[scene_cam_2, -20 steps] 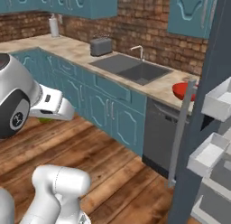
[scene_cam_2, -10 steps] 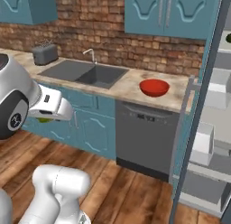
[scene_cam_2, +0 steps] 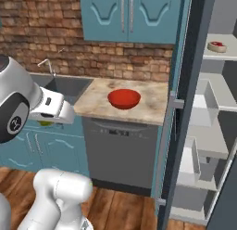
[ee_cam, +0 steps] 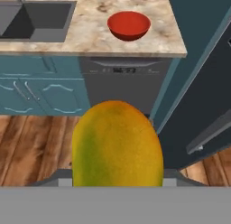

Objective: Take the steak, mango, and lime from the freezer and place them in the bowl on the counter.

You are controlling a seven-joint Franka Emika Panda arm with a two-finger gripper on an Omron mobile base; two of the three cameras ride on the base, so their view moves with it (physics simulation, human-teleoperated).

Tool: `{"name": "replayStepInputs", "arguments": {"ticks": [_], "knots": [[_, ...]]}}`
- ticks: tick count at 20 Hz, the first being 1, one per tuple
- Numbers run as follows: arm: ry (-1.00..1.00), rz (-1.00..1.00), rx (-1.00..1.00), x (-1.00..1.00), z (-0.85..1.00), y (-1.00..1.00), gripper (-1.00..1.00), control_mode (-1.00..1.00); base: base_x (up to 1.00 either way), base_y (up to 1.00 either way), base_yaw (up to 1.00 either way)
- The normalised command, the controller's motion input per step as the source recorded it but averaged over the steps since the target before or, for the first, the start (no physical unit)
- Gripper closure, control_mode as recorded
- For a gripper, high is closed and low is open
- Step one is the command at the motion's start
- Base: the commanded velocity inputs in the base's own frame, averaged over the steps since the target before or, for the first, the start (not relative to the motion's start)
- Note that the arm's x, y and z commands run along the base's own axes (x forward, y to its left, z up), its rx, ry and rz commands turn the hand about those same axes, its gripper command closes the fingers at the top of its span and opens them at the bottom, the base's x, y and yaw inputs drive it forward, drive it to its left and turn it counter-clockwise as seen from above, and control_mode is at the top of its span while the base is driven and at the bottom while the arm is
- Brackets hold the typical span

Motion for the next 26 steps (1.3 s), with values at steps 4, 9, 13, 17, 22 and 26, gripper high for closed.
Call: {"name": "replayStepInputs", "arguments": {"ticks": [4,9,13,17,22,26], "knots": [[0.0,0.0,0.0,0.0,0.0,0.0,1.0,1.0,0.66,0.11,-0.18],[0.0,0.0,0.0,0.0,0.0,0.0,1.0,1.0,0.77,0.01,0.0],[0.0,0.0,0.0,0.0,0.0,0.0,1.0,1.0,0.82,0.0,0.0],[0.0,0.0,0.0,0.0,0.0,0.0,1.0,1.0,0.85,0.0,0.0],[0.0,0.0,0.0,0.0,0.0,0.0,1.0,1.0,0.6,-0.03,0.0],[0.0,0.0,0.0,0.0,0.0,0.0,1.0,1.0,0.58,-0.15,0.0]]}}
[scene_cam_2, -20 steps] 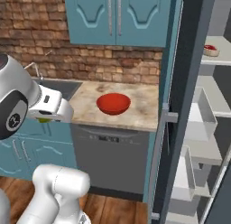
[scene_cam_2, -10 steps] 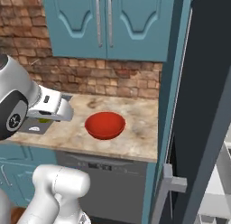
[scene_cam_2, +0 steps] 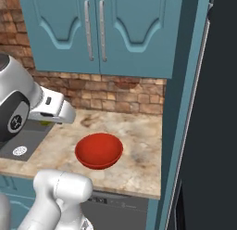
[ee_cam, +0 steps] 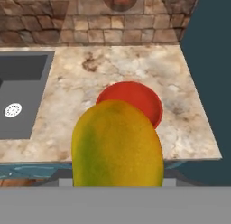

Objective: Take the steak, mango, and lime from the freezer and place them in the bowl on the counter.

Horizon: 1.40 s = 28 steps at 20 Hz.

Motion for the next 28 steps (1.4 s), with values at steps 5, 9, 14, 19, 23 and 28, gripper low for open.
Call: {"name": "replayStepInputs", "arguments": {"ticks": [5,9,14,19,23,28], "knots": [[0.05,0.0,0.0,0.42,-0.84,0.0,1.0,-1.0,0.0,0.0,0.0],[0.08,0.0,0.0,0.46,-1.0,-0.02,1.0,-1.0,0.0,0.0,0.0],[0.01,0.0,0.0,0.4,-0.92,-0.15,1.0,-1.0,0.0,0.0,0.0],[0.03,0.0,0.0,0.48,-0.47,-0.31,1.0,-1.0,0.0,0.0,0.0],[0.08,0.0,0.0,0.58,-0.42,-0.11,1.0,-1.0,0.0,0.0,0.0],[0.13,0.0,0.0,0.6,-0.46,-0.02,1.0,-1.0,0.0,0.0,0.0]]}}
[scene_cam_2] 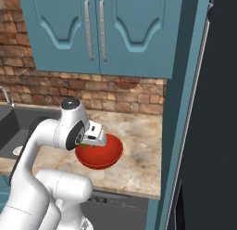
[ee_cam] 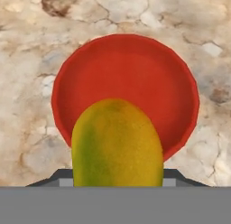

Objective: Take the steak, mango, and lime from the freezer and place them in the bowl on the counter.

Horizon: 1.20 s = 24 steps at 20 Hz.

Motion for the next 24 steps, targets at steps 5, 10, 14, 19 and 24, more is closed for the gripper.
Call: {"name": "replayStepInputs", "arguments": {"ticks": [5,10,14,19,24], "knots": [[0.09,0.0,0.0,0.51,-0.57,0.0,1.0,-1.0,0.0,0.0,0.0],[0.03,0.0,0.0,0.36,-0.59,-0.06,1.0,-1.0,0.0,0.0,0.0],[0.0,0.01,0.0,0.17,-0.45,-0.19,1.0,-1.0,0.0,0.0,0.0],[0.0,0.0,0.0,0.04,-0.19,-0.07,1.0,-1.0,0.0,0.0,0.0],[0.03,0.0,0.0,0.0,-0.27,0.0,1.0,-1.0,0.0,0.0,0.0]]}}
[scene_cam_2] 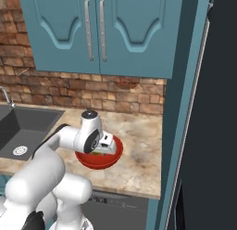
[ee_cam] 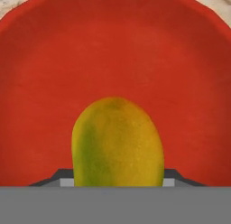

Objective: Take the steak, mango, and lime from the freezer and place them in the bowl on the counter.

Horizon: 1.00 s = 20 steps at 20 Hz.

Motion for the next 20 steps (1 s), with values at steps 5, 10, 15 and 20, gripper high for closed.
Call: {"name": "replayStepInputs", "arguments": {"ticks": [5,10,15,20], "knots": [[0.04,0.0,0.0,0.0,-0.29,0.0,1.0,-1.0,0.0,0.0,0.0],[0.04,0.0,0.0,0.0,-0.11,0.0,-1.0,-1.0,0.0,0.0,0.0],[0.0,0.0,0.0,0.0,0.0,0.0,-1.0,-1.0,0.0,0.0,0.0],[-0.08,0.0,0.0,-0.05,0.03,0.0,-1.0,-1.0,0.0,0.0,0.0]]}}
